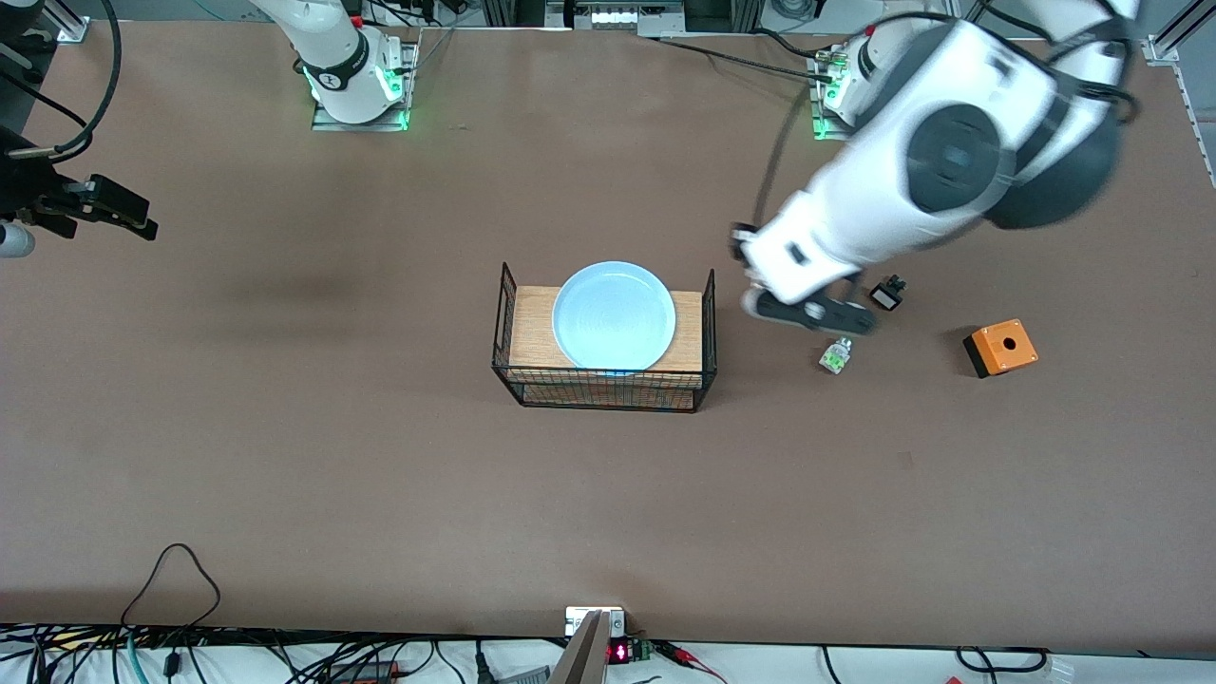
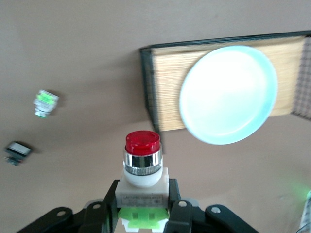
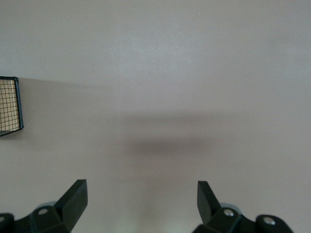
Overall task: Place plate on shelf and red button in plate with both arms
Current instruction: 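Lower the red button onto the plate and open the left gripper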
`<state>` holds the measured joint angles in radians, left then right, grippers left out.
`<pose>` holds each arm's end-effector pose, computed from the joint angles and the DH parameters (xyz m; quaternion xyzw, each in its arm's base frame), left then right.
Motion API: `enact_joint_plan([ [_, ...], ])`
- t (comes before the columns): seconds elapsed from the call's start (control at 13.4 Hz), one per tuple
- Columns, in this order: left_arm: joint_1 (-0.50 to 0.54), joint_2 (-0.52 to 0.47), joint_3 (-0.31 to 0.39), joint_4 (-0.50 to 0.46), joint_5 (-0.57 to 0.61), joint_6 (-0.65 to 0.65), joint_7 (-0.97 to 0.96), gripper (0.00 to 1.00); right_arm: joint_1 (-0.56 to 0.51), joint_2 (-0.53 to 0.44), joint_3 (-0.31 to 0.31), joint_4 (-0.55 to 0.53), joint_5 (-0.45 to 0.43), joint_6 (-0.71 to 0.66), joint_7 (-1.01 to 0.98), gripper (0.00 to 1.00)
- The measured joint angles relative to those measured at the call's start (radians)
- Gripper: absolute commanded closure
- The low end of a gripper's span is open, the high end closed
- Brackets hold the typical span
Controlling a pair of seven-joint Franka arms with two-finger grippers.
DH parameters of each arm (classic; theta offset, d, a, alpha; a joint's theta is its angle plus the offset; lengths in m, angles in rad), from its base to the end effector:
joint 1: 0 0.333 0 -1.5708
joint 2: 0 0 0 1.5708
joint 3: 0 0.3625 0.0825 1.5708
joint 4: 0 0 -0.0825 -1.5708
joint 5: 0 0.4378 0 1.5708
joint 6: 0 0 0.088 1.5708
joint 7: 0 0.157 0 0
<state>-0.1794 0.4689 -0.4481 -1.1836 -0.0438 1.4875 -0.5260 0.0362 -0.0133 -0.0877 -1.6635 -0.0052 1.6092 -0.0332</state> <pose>0.6294 -0.3795 0.5240 0.9902 -0.0356 -0.1157 0.0693 0.6013 -0.0321 0.5836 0.9997 -0.0090 -0.0206 0.0011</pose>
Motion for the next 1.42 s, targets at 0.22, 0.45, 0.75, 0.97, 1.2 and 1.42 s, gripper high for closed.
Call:
enact_joint_plan([
  [0.22, -0.085, 0.038, 0.001, 0.000, 0.000, 0.123, -0.161, 1.00, 0.000, 0.000, 0.000, 0.000, 0.000, 0.000, 0.000, 0.00],
  [0.45, -0.143, 0.111, 0.004, -0.001, 0.000, 0.268, -0.266, 1.00, -0.001, 0.000, -0.001, 0.001, 0.000, -0.001, 0.000, 0.00],
  [0.75, -0.225, 0.216, 0.015, -0.004, 0.097, 0.302, -0.290, 1.00, -0.002, 0.000, -0.001, 0.001, 0.000, -0.002, 0.000, 0.00],
  [0.97, -0.281, 0.286, 0.030, -0.003, 0.132, 0.360, -0.298, 0.95, -0.002, 0.000, -0.001, 0.001, 0.000, -0.002, 0.000, 0.00],
  [1.2, -0.293, 0.312, 0.043, -0.002, 0.141, 0.366, -0.298, 0.01, -0.002, 0.000, -0.001, 0.001, 0.000, -0.003, 0.000, 0.00],
  [1.42, -0.293, 0.312, 0.045, 0.003, 0.149, 0.366, -0.297, 0.00, -0.003, 0.000, -0.001, 0.001, 0.000, -0.003, 0.000, 0.00],
])
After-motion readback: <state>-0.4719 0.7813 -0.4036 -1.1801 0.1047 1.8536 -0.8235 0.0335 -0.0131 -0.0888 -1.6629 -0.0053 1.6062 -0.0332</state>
